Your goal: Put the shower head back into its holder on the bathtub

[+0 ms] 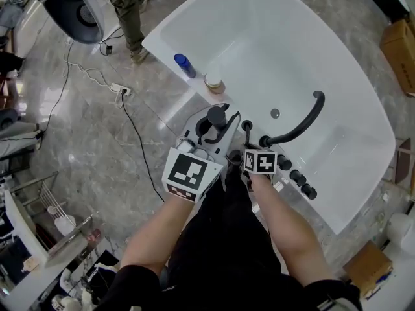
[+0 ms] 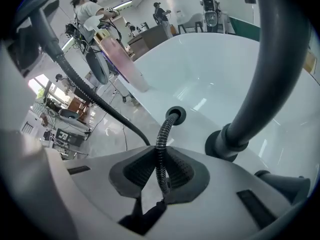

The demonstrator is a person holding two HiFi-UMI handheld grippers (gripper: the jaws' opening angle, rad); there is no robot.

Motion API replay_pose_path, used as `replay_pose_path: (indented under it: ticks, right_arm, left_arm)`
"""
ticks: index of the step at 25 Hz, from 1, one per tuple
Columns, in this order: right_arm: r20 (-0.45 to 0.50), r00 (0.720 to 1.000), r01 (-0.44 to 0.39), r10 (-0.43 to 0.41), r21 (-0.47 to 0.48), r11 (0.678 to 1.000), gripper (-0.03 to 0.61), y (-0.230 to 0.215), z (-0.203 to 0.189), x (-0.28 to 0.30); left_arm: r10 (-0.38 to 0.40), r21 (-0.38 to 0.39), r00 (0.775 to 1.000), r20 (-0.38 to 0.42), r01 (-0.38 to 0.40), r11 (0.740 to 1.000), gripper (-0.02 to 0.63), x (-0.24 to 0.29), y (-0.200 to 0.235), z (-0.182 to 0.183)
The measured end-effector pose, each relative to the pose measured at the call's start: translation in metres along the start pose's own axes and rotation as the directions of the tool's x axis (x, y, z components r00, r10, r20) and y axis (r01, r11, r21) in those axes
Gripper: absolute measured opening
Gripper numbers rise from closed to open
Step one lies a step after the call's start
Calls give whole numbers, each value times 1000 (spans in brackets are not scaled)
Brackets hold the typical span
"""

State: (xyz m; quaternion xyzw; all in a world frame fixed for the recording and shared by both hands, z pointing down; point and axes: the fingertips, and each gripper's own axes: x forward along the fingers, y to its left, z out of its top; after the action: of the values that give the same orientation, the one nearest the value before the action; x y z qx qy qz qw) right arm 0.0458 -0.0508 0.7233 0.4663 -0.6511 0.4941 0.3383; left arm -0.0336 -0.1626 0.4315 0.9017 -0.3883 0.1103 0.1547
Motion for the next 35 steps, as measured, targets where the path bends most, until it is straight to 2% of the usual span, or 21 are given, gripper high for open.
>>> replay_pose_path:
  ticks: [9, 15, 19, 24, 30, 35]
  right_arm:
    - [19, 1000, 25, -25, -21, 999, 71, -6, 40, 5]
    - [42, 997, 68, -66, -41, 997, 92, -5, 44, 8]
    - [60, 997, 54, -51, -51, 997, 155, 0, 24, 5]
    - [67, 998, 15, -14, -16, 1000, 160, -1, -22, -1]
    - [13, 998, -57, 57, 42, 997, 225, -9, -84, 58]
    - [43, 998, -39, 38, 33, 999, 215, -18, -100, 100]
  left_arm:
    - [8, -16, 1000, -1, -8, 1000, 109, 8, 7, -2]
    - [9, -17, 1000, 6, -9, 1000, 109, 12, 10, -3]
    - [10, -18, 1000, 6, -9, 1000, 109, 13, 10, -10]
    - [7, -14, 1000, 15, -7, 1000, 109, 10, 10, -14]
    - [5, -11, 1000, 13, -5, 1000, 109, 22, 20, -46]
    - [20, -34, 1000, -5, -21, 999, 109, 28, 33, -81]
